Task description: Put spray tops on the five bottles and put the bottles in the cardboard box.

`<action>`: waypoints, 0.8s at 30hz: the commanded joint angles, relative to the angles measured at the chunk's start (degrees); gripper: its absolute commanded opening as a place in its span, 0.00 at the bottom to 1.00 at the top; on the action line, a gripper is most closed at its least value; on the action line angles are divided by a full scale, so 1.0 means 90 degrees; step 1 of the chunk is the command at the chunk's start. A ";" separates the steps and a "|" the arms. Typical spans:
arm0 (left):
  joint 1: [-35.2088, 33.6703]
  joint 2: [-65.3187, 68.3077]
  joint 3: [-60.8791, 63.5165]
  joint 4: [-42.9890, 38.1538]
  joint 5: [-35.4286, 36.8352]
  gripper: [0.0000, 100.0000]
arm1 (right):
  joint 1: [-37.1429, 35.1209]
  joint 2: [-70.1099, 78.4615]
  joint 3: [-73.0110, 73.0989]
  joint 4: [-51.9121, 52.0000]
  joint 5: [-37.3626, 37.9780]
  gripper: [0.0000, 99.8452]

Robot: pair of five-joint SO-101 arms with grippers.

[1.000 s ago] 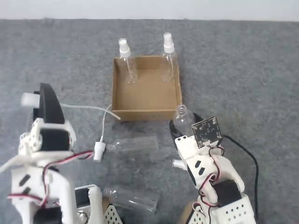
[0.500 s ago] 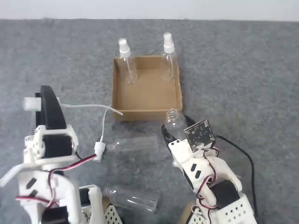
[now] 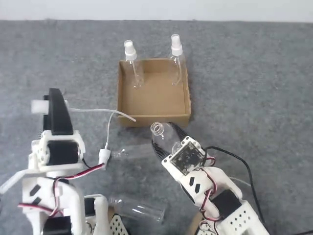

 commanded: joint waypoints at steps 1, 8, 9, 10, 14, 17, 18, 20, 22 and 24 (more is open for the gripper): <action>0.0215 -0.0107 -0.0005 0.0049 0.0020 0.01 | -0.0132 -0.0142 0.0127 -0.0249 0.0176 0.04; 0.0234 -0.0107 0.0190 0.0029 -0.0107 0.01 | -0.0142 -0.0142 0.0127 -0.0249 0.0176 0.04; 0.0244 -0.0107 0.0230 0.0029 -0.0107 0.01 | -0.0181 -0.0142 0.0127 -0.0249 0.0176 0.04; 0.0254 -0.0107 0.0278 0.0010 -0.0107 0.01 | -0.0259 -0.0142 0.0127 -0.0249 0.0176 0.04; 0.0733 -0.0107 0.0415 0.0029 -0.0342 0.01 | -0.0435 -0.0142 0.0127 -0.0249 0.0176 0.04; 0.0879 -0.0107 0.0523 0.0039 -0.0391 0.01 | -0.0435 -0.0142 0.0127 -0.0249 0.0176 0.04; 0.0879 -0.0107 0.0552 0.0029 -0.0391 0.01 | -0.0435 -0.0142 0.0127 -0.0249 0.0176 0.04; 0.0899 -0.0107 0.0640 0.0010 -0.0430 0.01 | -0.0435 -0.0142 0.0127 -0.0249 0.0176 0.04; 0.0938 -0.0107 0.0718 0.0010 -0.0469 0.01 | -0.0435 -0.0142 0.0127 -0.0249 0.0176 0.04; 0.0938 -0.0107 0.0757 0.0000 -0.0469 0.01 | -0.0435 -0.0142 0.0127 -0.0249 0.0176 0.04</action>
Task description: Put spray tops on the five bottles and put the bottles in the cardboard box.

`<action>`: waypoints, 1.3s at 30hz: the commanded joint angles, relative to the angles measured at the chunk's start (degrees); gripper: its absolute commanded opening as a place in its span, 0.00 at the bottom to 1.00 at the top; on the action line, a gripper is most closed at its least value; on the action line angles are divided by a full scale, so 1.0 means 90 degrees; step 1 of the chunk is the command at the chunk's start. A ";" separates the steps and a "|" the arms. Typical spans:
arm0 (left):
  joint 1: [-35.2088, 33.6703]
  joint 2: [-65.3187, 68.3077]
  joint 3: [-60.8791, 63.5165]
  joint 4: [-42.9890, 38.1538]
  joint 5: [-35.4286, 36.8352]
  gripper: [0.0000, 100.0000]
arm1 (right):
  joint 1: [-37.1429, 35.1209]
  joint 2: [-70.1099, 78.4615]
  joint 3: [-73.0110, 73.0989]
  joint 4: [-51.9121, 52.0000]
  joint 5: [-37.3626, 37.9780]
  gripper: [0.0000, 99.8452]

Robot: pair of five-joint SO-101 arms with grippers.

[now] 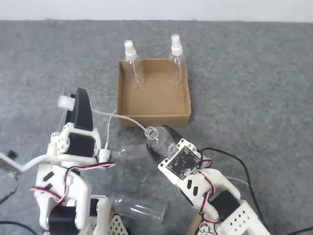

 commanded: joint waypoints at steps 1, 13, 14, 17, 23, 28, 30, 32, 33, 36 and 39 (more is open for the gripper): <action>0.0020 -0.0107 -0.0005 0.0000 -0.0078 0.01 | -0.0073 -0.0142 0.0127 -0.0200 0.0088 0.04; 0.0938 -0.0098 0.0405 0.0000 -0.0586 0.01 | -0.0073 -0.0142 0.0127 -0.0200 0.0088 0.04; 0.1074 -0.0098 0.0454 0.0000 -0.0694 0.01 | -0.0073 -0.0142 0.0127 -0.0200 0.0088 0.04; 0.1465 -0.0098 0.0591 0.0010 -0.0977 0.01 | -0.0073 -0.0142 0.0127 -0.0190 0.0088 0.04; 0.1817 -0.0098 0.0659 0.0039 -0.1162 0.01 | -0.0073 -0.0142 0.0127 -0.0190 0.0088 0.04; 0.2491 -0.0098 0.1011 0.0039 -0.1563 0.01 | -0.0073 -0.0142 0.0127 -0.0181 0.0088 0.04; 0.2725 -0.0107 0.1128 0.0010 -0.1700 0.01 | -0.0073 -0.0142 0.0127 -0.0171 0.0088 0.04; 0.2803 -0.0107 0.1138 0.0000 -0.1690 0.01 | -0.0063 -0.0142 0.0127 -0.0161 0.0088 0.04; 0.2823 -0.0107 0.1138 0.0000 -0.1690 0.01 | -0.0054 -0.0142 0.0127 -0.0161 0.0088 0.04; 0.2842 -0.0107 0.1158 0.0000 -0.1709 0.01 | -0.0054 -0.0142 0.0127 -0.0151 0.0088 0.04; 0.2969 -0.0107 0.1167 0.0039 -0.1758 0.01 | -0.0054 -0.0142 0.0127 -0.0151 0.0088 0.04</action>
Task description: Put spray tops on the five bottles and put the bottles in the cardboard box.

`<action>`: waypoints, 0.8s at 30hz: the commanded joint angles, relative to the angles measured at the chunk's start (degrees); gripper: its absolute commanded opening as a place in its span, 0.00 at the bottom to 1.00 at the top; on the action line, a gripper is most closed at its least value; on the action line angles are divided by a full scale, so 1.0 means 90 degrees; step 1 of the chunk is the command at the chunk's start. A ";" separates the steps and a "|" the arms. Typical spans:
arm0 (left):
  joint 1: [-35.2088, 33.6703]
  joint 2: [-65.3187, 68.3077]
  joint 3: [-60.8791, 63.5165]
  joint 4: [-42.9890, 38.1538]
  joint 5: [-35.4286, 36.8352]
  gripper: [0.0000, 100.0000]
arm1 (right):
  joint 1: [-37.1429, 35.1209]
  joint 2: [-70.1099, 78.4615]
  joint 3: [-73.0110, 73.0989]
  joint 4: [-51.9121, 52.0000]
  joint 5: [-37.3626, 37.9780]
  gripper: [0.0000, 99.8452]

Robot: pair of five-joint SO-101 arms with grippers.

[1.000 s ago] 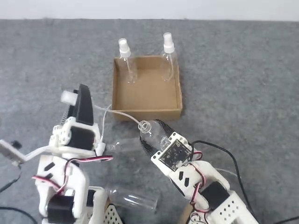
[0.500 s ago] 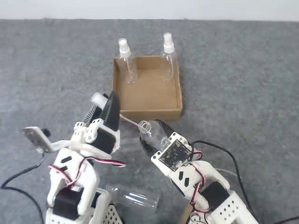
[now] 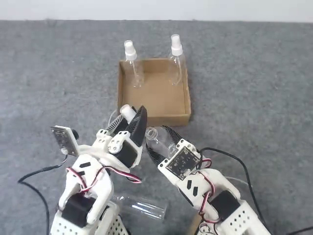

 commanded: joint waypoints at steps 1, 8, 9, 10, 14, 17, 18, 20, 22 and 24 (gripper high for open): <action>0.0234 -0.0107 -0.0024 0.0059 -0.0225 0.01 | -0.0024 -0.0142 0.0127 -0.0151 0.0068 0.04; 0.0674 -0.0098 0.0093 0.0283 -0.0332 0.01 | -0.0024 -0.0142 0.0127 -0.0142 0.0068 0.04; 0.0674 -0.0098 0.0122 0.0293 -0.0342 0.01 | -0.0024 -0.0142 0.0127 -0.0142 0.0068 0.04; 0.0674 -0.0098 0.0142 0.0303 -0.0342 0.01 | -0.0024 -0.0142 0.0127 -0.0142 0.0068 0.04; 0.0684 -0.0098 0.0122 0.0508 -0.0479 0.07 | -0.0015 -0.0142 0.0127 -0.0132 0.0068 0.04; 0.0684 -0.0107 0.0083 0.0723 -0.0498 0.13 | -0.0015 -0.0142 0.0127 -0.0132 0.0068 0.04; 0.0684 -0.0107 0.0034 0.0762 -0.0498 0.14 | -0.0015 -0.0142 0.0127 -0.0132 0.0068 0.04; 0.0684 -0.0107 -0.0132 0.0918 -0.0498 0.14 | -0.0015 -0.0142 0.0127 -0.0132 0.0068 0.04; 0.0684 -0.0107 -0.0405 0.1162 -0.0498 0.14 | -0.0015 -0.0142 0.0127 -0.0132 0.0068 0.04; 0.0684 -0.0107 -0.0689 0.1436 -0.0498 0.14 | -0.0015 -0.0132 0.0137 -0.0132 0.0068 0.04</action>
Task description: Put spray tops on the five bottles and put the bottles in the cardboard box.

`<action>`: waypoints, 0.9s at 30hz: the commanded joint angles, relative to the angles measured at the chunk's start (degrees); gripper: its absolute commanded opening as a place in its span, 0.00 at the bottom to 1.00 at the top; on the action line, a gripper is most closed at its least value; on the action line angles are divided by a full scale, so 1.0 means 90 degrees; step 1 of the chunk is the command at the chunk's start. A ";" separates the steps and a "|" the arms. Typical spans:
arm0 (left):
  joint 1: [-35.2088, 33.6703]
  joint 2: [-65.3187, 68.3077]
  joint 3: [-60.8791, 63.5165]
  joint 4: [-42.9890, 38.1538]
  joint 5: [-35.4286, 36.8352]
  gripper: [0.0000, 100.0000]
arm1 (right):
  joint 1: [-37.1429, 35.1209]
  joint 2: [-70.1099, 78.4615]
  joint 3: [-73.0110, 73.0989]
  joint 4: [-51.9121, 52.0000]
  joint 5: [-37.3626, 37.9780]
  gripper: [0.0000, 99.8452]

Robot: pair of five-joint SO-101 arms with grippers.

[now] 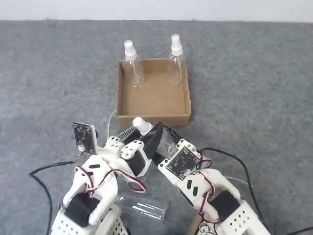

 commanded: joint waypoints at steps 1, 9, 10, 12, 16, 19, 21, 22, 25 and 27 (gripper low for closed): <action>0.0039 -0.0107 -0.0913 0.0537 -0.0068 0.14 | -0.0044 -0.0132 0.0137 -0.0132 0.0068 0.04; -0.0020 -0.0117 -0.1304 0.0674 -0.0068 0.15 | -0.0044 -0.0103 0.0137 -0.0132 0.0068 0.04; -0.0020 -0.0117 -0.1392 0.0684 -0.0068 0.15 | -0.0044 -0.0103 0.0137 -0.0132 0.0068 0.04; -0.0020 -0.0117 -0.1558 0.0684 -0.0068 0.15 | -0.0044 -0.0093 0.0137 -0.0132 0.0068 0.04; -0.0029 -0.0117 -0.1675 0.0654 -0.0068 0.15 | -0.0044 -0.0093 0.0137 -0.0132 0.0068 0.04; -0.0029 -0.0117 -0.1675 0.0654 -0.0068 0.14 | -0.0034 -0.0093 0.0137 -0.0132 0.0068 0.04; -0.0088 -0.0117 -0.1685 0.0645 -0.0068 0.14 | -0.0034 -0.0093 0.0137 -0.0132 0.0068 0.04; -0.0205 -0.0117 -0.1685 0.0625 -0.0059 0.14 | -0.0034 -0.0093 0.0137 -0.0132 0.0068 0.04; -0.0518 -0.0117 -0.1665 0.0518 -0.0059 0.14 | -0.0034 -0.0083 0.0137 -0.0122 0.0068 0.04; -0.0547 -0.0117 -0.1646 0.0635 -0.0059 0.15 | -0.0034 -0.0083 0.0137 -0.0122 0.0068 0.04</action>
